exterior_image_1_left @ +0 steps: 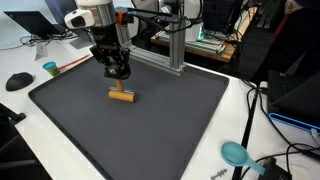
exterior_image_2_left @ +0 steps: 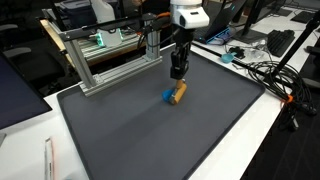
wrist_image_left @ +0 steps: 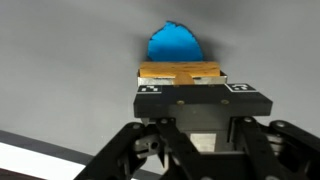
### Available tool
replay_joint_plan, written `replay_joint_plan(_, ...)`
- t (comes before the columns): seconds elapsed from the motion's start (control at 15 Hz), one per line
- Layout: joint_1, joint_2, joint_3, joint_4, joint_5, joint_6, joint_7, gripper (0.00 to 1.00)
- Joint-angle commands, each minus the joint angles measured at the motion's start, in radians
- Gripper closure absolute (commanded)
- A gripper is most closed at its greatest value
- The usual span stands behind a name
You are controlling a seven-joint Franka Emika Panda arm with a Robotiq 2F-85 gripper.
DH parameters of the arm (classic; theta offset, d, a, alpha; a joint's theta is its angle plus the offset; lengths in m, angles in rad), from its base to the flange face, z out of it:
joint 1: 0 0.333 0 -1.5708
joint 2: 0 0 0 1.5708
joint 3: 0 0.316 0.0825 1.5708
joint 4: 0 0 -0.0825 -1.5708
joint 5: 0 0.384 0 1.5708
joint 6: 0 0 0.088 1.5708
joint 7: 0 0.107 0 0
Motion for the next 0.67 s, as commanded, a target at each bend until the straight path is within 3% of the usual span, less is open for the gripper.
replay_joint_plan(0.0,-0.009,0.052,0.012,0.024,0.002,-0.041,-0.019,0.78)
replay_joint_plan(0.6,-0.014,0.084,0.009,0.093,-0.006,-0.210,-0.064,0.78)
